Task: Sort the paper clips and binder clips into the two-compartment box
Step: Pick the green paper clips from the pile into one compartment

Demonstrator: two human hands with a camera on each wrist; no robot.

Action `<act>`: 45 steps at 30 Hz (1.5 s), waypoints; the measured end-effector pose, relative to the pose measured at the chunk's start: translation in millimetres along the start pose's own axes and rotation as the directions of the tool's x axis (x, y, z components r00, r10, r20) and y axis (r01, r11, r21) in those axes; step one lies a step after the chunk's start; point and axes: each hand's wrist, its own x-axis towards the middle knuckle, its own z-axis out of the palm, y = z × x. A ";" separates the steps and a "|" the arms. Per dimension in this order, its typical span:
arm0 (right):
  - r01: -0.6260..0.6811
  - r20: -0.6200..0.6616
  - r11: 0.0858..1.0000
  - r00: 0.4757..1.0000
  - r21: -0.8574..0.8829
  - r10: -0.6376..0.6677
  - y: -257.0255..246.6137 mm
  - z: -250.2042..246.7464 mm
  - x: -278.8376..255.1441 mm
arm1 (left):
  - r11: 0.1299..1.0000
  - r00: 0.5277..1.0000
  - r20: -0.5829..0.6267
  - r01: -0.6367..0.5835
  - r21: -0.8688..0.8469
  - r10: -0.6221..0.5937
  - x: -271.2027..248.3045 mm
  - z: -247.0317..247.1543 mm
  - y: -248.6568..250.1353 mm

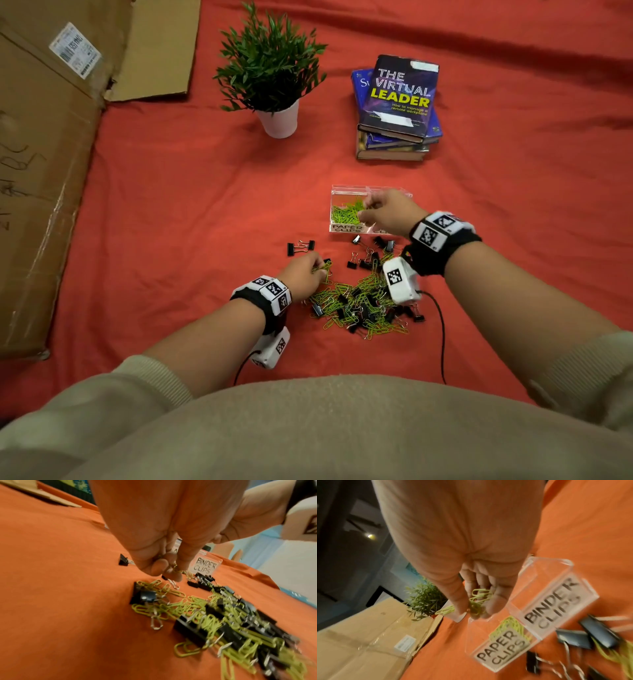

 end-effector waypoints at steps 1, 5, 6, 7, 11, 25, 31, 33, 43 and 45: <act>0.011 -0.054 0.995 0.998 -0.096 -0.016 -5.7 0.9 7.8 | 0.999 1.000 -0.005 0.010 -0.042 -0.010 0.5 -0.4 1.1; -0.026 -0.149 0.872 0.987 -0.488 -0.054 -16.2 18.0 32.8 | 0.988 0.997 -0.069 0.023 -0.152 -0.034 1.9 -6.5 11.5; -0.015 -0.130 0.846 0.989 -0.532 -0.064 -15.3 22.8 36.4 | 0.987 0.995 -0.090 0.020 -0.159 -0.035 2.6 -9.8 15.5; 0.003 -0.102 0.830 0.992 -0.557 -0.072 -13.9 25.9 38.6 | 0.987 0.994 -0.108 0.014 -0.162 -0.031 3.5 -13.8 20.1; 0.061 -0.075 0.864 0.991 -0.500 -0.114 -6.0 26.0 35.2 | 0.992 0.984 -0.178 -0.024 -0.124 0.001 14.0 -31.3 40.2; 0.274 0.225 0.811 0.958 -0.517 -0.180 52.9 84.4 -43.4 | 0.967 0.968 -0.197 -0.107 0.231 0.154 64.0 -48.2 84.6; 0.248 0.231 0.805 0.963 -0.539 -0.142 66.3 87.9 -41.3 | 0.972 0.933 -0.292 -0.171 0.160 0.212 28.8 -44.7 57.7; 0.236 0.224 0.809 0.966 -0.539 -0.132 68.0 80.4 -39.8 | 0.987 0.963 -0.248 -0.077 0.141 0.110 17.1 -38.1 36.8; 0.265 0.180 0.696 0.964 -0.667 -0.195 53.2 107.0 -43.5 | 0.917 0.982 -0.187 0.048 0.396 0.030 -6.0 11.5 -5.1; 0.282 0.188 0.655 0.959 -0.701 -0.212 53.5 114.4 -46.3 | 0.904 0.982 -0.172 0.001 0.427 0.080 -4.4 14.1 -3.7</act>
